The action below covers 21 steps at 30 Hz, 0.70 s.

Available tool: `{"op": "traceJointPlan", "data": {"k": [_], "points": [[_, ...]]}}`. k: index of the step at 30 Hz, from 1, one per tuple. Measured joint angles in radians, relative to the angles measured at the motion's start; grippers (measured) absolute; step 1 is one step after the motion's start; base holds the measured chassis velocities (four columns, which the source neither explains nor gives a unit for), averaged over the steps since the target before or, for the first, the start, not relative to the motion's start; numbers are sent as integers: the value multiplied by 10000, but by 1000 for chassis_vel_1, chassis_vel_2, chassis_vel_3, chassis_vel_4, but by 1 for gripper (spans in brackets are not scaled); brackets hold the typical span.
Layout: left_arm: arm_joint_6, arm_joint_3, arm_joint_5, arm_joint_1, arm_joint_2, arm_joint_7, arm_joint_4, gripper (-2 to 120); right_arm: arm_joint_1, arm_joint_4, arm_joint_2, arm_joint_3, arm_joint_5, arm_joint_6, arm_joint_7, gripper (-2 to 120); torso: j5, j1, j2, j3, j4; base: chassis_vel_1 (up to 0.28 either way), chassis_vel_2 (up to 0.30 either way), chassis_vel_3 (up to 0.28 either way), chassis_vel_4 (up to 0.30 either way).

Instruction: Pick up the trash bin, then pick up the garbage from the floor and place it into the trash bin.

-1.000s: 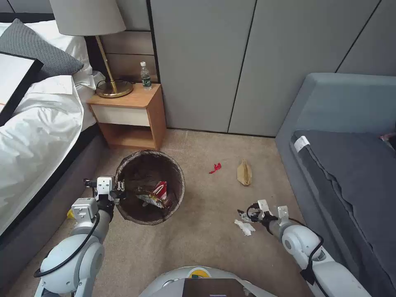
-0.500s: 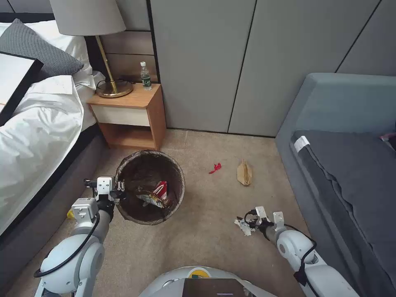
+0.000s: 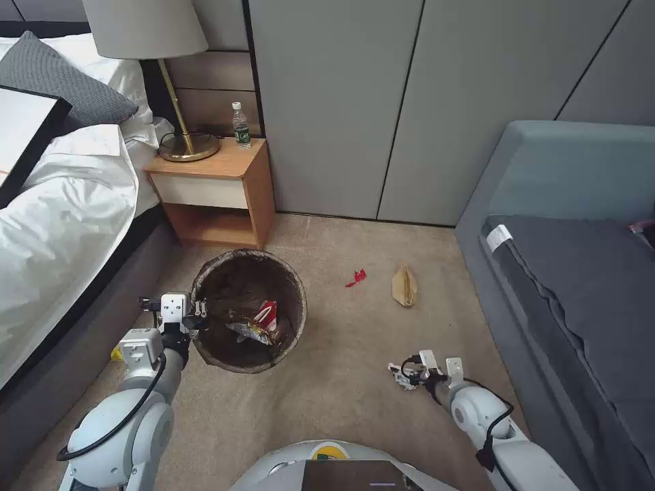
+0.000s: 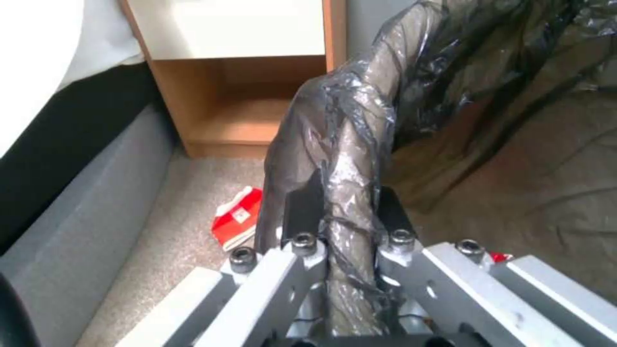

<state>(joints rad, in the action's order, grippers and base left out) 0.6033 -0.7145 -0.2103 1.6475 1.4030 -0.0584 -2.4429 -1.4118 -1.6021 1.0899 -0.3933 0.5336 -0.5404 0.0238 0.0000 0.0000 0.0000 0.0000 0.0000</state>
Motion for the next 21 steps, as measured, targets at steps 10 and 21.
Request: {"op": "traceJointPlan", "data": {"k": [10, 21], "points": [[-7, 54, 76, 22, 41, -2, -4, 3, 147, 562, 124, 80, -150, 177, 31, 100, 0, 0, 0, 0, 0, 0, 0, 0, 0], [-16, 55, 112, 48, 61, -4, -17, 3, 316, 992, 173, 134, -235, 332, 84, 100, 0, 0, 0, 0, -1, 0, 0, 0, 0]]}}
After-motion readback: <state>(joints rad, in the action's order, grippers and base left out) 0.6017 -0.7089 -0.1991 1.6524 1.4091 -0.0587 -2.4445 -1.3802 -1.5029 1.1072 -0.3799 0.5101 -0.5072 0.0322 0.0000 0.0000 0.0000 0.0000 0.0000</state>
